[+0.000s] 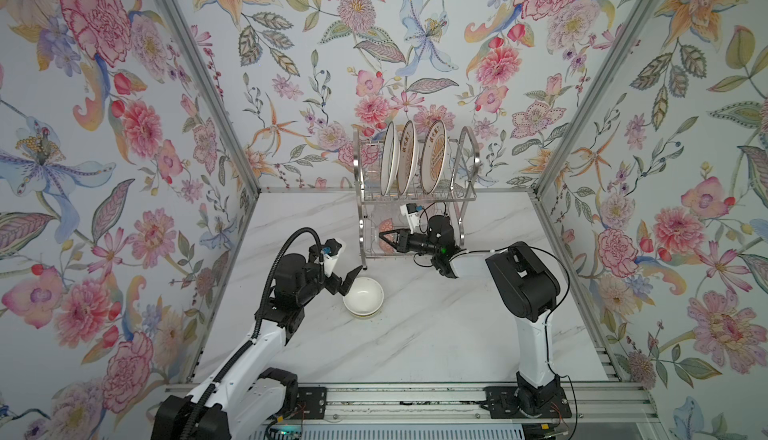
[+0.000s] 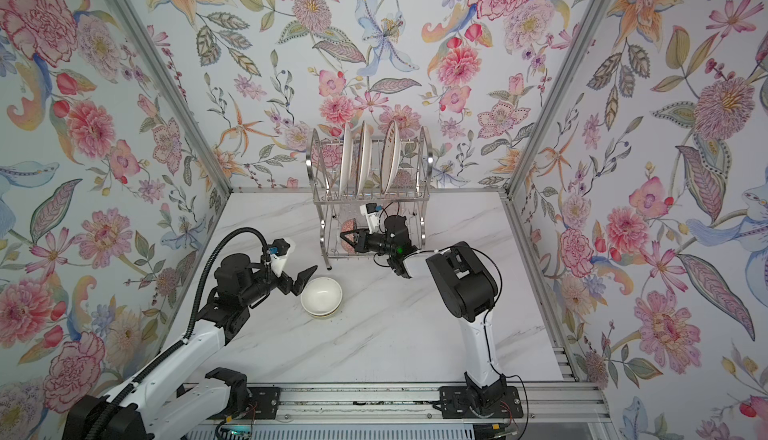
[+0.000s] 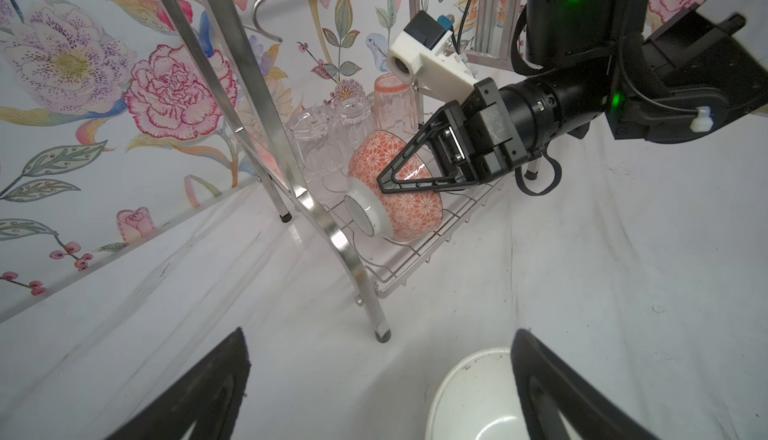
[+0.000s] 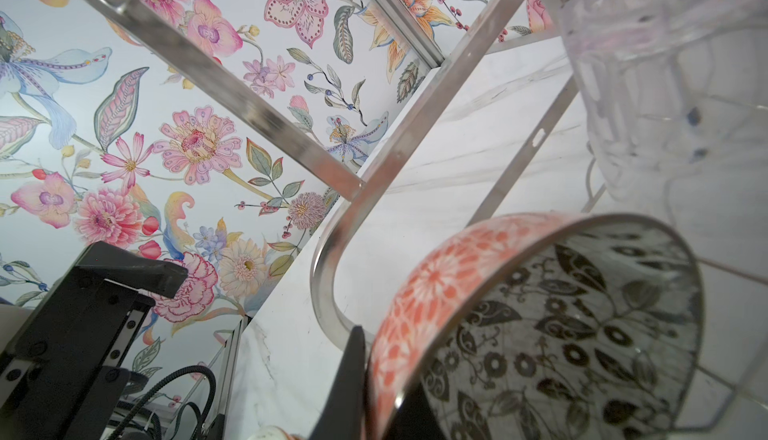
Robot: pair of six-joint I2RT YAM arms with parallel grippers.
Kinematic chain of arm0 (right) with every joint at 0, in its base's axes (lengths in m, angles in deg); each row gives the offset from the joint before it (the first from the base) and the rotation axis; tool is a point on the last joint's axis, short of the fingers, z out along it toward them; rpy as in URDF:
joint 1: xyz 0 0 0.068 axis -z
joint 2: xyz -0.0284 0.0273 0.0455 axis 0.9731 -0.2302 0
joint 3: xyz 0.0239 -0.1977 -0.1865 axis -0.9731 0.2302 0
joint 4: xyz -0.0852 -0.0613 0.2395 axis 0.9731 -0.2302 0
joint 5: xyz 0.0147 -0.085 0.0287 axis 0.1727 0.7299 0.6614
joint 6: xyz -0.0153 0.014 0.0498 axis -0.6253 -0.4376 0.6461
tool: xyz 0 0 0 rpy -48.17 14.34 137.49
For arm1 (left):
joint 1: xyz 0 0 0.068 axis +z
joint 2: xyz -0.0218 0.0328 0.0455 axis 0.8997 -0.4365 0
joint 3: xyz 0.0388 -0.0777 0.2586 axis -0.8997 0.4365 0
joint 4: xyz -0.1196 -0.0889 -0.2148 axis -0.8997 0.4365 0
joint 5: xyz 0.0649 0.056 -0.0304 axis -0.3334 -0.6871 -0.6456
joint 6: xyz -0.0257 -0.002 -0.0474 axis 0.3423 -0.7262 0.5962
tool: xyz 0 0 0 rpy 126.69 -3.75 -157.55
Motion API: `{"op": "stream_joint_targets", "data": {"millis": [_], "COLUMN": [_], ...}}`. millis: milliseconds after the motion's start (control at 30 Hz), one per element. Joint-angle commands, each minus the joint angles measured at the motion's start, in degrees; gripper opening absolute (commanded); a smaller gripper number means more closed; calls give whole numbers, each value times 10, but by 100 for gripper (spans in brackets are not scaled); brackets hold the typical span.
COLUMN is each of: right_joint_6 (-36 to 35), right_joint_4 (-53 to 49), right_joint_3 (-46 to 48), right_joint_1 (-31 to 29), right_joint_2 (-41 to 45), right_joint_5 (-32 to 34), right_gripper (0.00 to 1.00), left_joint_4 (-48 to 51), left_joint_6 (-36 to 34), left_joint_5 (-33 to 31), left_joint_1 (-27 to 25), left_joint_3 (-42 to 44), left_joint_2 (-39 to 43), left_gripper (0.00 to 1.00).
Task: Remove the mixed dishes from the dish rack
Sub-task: 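Close the right gripper on the rim of the pink-patterned bowl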
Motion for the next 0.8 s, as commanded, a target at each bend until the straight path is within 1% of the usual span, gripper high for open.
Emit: {"op": "stream_joint_targets", "data": {"millis": [0, 300, 767], "right_joint_6": [27, 27, 27], "right_joint_4": [61, 117, 211], "right_joint_3": [-11, 3, 34], "right_joint_1": [3, 4, 3], "right_joint_2": [-15, -8, 19], "right_joint_5": [6, 1, -10], "right_gripper": [0, 0, 0], "left_joint_4": [-20, -34, -29], "left_joint_6": [-7, 1, 12], "left_joint_5": [-4, 1, 2], "left_joint_1": [-5, -5, -5], "left_joint_3": [0, -3, -10], "left_joint_2": [-5, -4, 29], "left_gripper": [99, 99, 100]}}
